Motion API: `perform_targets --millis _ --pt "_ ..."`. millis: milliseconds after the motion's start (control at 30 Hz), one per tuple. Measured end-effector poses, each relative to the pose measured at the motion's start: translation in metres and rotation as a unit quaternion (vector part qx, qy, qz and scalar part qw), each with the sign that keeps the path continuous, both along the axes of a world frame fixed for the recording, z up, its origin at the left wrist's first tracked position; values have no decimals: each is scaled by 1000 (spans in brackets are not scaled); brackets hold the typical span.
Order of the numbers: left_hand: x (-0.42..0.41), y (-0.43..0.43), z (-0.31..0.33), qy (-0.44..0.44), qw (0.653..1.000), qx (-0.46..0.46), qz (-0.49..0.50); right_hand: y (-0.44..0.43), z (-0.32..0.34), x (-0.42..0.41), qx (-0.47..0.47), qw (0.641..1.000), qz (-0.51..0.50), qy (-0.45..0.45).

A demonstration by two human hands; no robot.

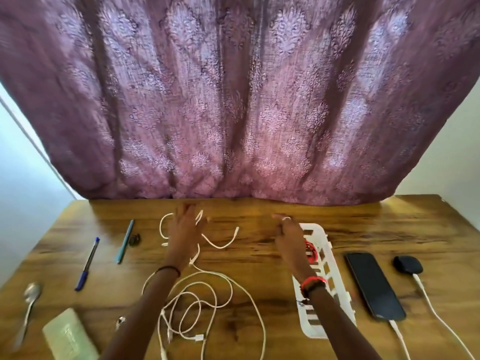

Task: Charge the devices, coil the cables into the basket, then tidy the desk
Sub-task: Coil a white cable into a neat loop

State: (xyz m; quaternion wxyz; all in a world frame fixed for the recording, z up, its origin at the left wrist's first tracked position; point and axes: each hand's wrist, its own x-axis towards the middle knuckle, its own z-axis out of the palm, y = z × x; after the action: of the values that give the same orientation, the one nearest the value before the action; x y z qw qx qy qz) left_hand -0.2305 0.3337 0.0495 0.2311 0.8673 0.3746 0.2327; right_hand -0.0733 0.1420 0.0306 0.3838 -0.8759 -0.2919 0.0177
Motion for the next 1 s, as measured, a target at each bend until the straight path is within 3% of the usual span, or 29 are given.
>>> perform_targets --millis 100,233,333,533,700,800,900,1000 --pt "-17 24 -17 171 985 -15 -10 27 2 -19 -8 999 53 -6" --pt "-24 30 -27 237 970 49 -31 55 1 -45 -2 995 100 18" --pt "-22 34 -21 196 979 48 -21 71 -1 -60 -18 990 141 22" --pt "-6 35 16 94 992 50 -71 97 29 -53 40 979 194 -41" --pt "16 39 56 72 985 65 -141 127 62 -26 -36 945 239 -221" --pt "27 34 80 66 980 92 -163 129 87 -13 -28 944 212 -252" --pt "31 37 95 1 983 40 -179 129 106 3 -33 944 228 -237" --pt "30 42 107 -56 980 -33 -188 122 123 27 -9 956 175 -235"
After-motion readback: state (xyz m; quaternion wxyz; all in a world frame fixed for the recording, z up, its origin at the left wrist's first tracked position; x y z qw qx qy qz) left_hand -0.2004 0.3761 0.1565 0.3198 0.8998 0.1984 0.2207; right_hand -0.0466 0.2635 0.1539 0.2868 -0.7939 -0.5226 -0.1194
